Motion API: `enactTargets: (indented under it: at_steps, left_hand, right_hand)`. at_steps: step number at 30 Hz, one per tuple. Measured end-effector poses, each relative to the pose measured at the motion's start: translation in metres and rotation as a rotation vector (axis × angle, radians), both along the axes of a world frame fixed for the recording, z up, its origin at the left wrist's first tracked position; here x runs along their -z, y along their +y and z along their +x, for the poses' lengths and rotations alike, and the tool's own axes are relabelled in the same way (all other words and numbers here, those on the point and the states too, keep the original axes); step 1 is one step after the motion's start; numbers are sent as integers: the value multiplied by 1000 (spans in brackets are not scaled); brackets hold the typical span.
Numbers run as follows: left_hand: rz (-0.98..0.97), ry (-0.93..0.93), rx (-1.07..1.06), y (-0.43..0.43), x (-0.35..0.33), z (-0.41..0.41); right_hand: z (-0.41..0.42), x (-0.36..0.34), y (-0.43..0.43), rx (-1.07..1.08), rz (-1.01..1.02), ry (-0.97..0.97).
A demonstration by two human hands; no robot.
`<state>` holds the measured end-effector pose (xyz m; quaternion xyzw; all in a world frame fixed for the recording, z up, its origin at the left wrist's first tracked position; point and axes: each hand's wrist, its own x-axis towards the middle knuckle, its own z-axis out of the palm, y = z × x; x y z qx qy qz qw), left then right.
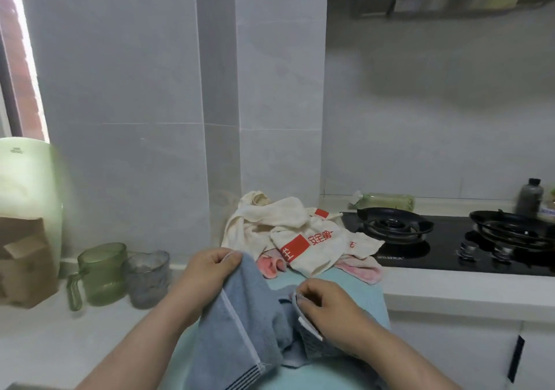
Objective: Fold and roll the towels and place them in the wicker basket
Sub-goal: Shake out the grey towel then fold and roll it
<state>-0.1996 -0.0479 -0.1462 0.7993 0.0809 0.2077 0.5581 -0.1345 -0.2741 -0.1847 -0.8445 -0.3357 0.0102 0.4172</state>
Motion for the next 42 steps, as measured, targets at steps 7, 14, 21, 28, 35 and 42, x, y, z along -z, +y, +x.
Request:
enactTargets:
  at_steps: [7, 14, 21, 28, 35, 42]
  left_hand:
    - [226, -219, -526, 7, 67, -32]
    - [935, -159, -10, 6, 125, -92]
    - [339, -228, -171, -11, 89, -91]
    - [-173, -213, -46, -56, 53, -54]
    - [-555, -86, 135, -77, 60, -47]
    - [-636, -73, 115, -74, 68, -47]
  right_hand:
    - [-3, 43, 19, 68, -52, -176]
    - [-16, 42, 7, 108, 57, -94]
    - [-37, 3, -12, 113, 193, 35]
    - [-65, -31, -6, 39, 249, 7]
    - [-58, -1, 19, 144, 385, 188]
    - [-52, 20, 35, 251, 583, 326]
